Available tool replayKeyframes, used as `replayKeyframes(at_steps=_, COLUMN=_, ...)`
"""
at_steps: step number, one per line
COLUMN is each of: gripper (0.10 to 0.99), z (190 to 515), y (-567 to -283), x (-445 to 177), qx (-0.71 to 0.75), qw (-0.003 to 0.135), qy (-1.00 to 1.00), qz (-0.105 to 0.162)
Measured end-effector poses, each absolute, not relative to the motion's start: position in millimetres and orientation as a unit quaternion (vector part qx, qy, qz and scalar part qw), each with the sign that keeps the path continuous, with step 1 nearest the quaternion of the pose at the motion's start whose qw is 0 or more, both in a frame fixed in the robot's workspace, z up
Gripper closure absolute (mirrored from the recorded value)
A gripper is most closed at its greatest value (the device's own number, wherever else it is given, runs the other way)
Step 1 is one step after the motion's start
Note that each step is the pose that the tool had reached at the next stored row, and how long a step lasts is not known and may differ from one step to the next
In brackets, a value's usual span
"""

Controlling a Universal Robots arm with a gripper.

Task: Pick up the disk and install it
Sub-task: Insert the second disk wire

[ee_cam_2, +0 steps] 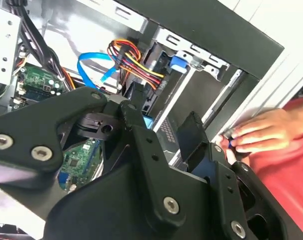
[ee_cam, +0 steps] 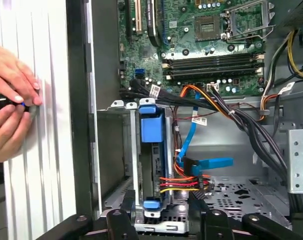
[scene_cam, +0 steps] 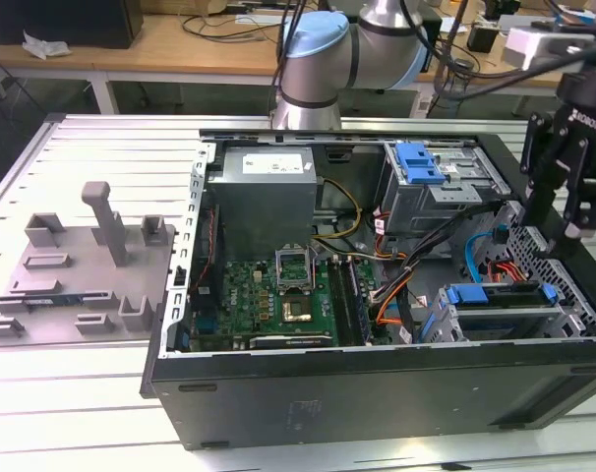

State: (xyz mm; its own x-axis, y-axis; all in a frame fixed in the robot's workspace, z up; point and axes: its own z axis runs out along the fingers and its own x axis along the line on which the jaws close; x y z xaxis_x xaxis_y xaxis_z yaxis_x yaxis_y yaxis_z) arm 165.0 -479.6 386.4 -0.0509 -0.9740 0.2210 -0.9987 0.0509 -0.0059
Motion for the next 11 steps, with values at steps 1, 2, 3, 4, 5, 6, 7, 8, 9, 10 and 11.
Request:
replayKeyframes(at_steps=1, gripper=0.541, z=386, y=-475, x=165, qx=0.684, qw=0.082, qy=-0.720, qz=0.082)
replayKeyframes(at_steps=2, gripper=0.541, z=386, y=-473, x=164, qx=0.684, qw=0.084, qy=-0.720, qz=0.085)
replayKeyframes(at_steps=3, gripper=0.541, z=384, y=-473, x=163, qx=0.683, qw=0.086, qy=-0.720, qz=0.086)
replayKeyframes(at_steps=4, gripper=0.553, z=383, y=-472, x=161, qx=0.682, qw=0.087, qy=-0.721, qz=0.087)
replayKeyframes(at_steps=5, gripper=0.553, z=382, y=-472, x=159, qx=0.681, qw=0.088, qy=-0.721, qz=0.088)
replayKeyframes(at_steps=6, gripper=0.624, z=381, y=-472, x=158, qx=0.681, qw=0.088, qy=-0.722, qz=0.088)
replayKeyframes(at_steps=7, gripper=0.624, z=381, y=-472, x=156, qx=0.680, qw=0.089, qy=-0.723, qz=0.089)
replayKeyframes(at_steps=8, gripper=0.694, z=380, y=-471, x=155, qx=0.679, qw=0.089, qy=-0.723, qz=0.089)
replayKeyframes(at_steps=9, gripper=0.694, z=380, y=-471, x=153, qx=0.679, qw=0.090, qy=-0.723, qz=0.089)
replayKeyframes(at_steps=10, gripper=0.694, z=380, y=-468, x=153, qx=0.678, qw=0.090, qy=-0.724, qz=0.089)
replayKeyframes(at_steps=11, gripper=0.694, z=380, y=-463, x=153, qx=0.678, qw=0.090, qy=-0.724, qz=0.090)
